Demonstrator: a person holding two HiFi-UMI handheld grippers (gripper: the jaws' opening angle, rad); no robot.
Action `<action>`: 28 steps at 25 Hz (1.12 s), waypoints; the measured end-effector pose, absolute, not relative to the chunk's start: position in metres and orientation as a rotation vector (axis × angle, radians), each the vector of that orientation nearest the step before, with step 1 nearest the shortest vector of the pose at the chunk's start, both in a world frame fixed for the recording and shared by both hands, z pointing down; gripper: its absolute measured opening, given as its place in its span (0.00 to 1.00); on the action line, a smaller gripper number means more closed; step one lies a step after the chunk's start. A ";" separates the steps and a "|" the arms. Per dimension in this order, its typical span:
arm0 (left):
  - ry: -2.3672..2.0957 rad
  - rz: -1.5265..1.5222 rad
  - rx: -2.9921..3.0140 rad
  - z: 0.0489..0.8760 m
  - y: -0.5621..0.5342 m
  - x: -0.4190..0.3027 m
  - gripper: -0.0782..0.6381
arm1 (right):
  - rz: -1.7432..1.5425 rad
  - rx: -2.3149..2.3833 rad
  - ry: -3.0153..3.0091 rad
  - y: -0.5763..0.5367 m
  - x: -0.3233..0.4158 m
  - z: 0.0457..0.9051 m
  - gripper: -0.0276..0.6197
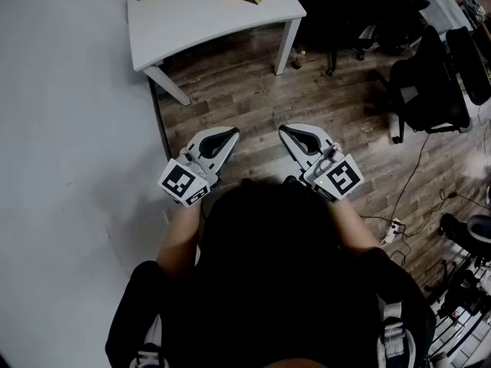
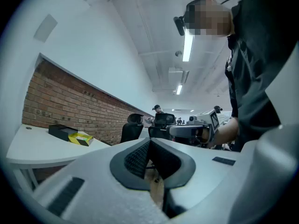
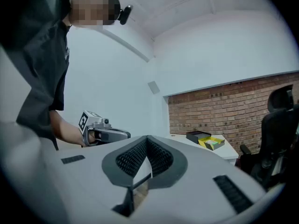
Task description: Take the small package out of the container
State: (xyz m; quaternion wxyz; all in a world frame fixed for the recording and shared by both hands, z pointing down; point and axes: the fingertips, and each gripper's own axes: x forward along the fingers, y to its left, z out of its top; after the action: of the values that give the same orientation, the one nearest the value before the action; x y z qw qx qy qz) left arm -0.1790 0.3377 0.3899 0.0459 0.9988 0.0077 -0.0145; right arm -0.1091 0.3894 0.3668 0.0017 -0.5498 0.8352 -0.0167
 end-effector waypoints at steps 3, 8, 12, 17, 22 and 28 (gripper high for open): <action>0.018 -0.053 3.044 0.392 0.332 -0.185 0.13 | -0.021 -1.728 2.634 0.383 -0.115 0.365 0.05; 0.023 -0.059 3.042 0.397 0.332 -0.193 0.13 | -0.013 -1.767 2.613 0.384 -0.118 0.367 0.05; 0.042 -0.070 3.039 0.398 0.333 -0.196 0.13 | -0.022 -1.802 2.594 0.387 -0.119 0.365 0.05; 0.062 -0.094 3.025 0.395 0.330 -0.199 0.13 | -0.082 -1.751 2.663 0.391 -0.126 0.372 0.05; 0.111 -0.093 3.010 0.402 0.335 -0.193 0.13 | -0.118 -1.726 2.624 0.409 -0.119 0.374 0.05; 0.146 -0.108 3.003 0.403 0.333 -0.186 0.13 | -0.099 -1.780 2.585 0.422 -0.095 0.364 0.05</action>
State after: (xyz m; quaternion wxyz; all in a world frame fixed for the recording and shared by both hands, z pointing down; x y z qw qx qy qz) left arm -0.1856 0.3330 0.4026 0.0663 0.9960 0.0484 -0.0360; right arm -0.0952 0.4224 0.3639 0.0006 -0.5670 0.8231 -0.0316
